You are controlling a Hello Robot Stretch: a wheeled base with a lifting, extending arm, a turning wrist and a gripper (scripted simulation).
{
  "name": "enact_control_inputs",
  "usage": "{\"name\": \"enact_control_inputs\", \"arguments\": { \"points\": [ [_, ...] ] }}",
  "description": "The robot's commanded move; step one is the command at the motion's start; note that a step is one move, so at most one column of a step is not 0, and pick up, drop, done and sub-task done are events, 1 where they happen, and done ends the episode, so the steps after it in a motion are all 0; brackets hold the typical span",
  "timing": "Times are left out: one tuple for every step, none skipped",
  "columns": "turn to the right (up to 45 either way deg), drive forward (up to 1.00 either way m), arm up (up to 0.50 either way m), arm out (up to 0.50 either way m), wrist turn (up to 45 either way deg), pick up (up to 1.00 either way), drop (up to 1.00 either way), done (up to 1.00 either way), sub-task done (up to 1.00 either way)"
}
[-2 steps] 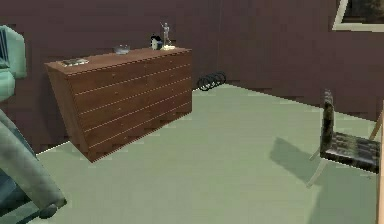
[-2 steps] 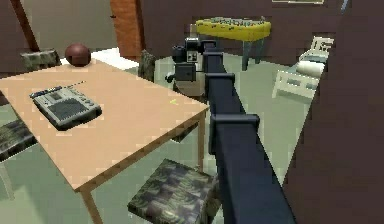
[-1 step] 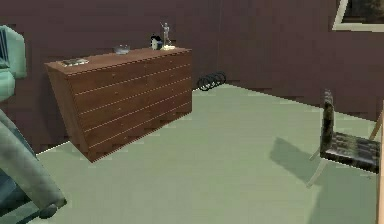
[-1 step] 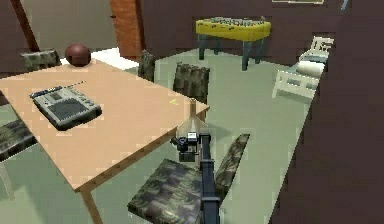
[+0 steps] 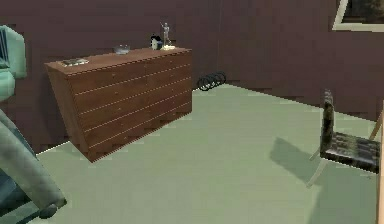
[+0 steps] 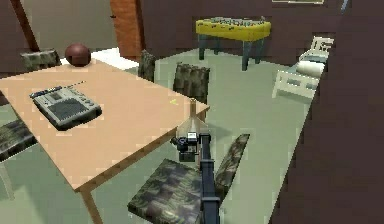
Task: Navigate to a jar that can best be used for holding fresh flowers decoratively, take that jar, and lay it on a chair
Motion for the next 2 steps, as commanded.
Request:
{"name": "enact_control_inputs", "arguments": {
  "points": [
    [0.0,0.00,0.00,0.00,0.0,0.00,1.00,0.00,0.00],
    [0.0,0.00,0.10,0.00,0.0,0.00,0.00,0.00,0.00]
  ]
}}
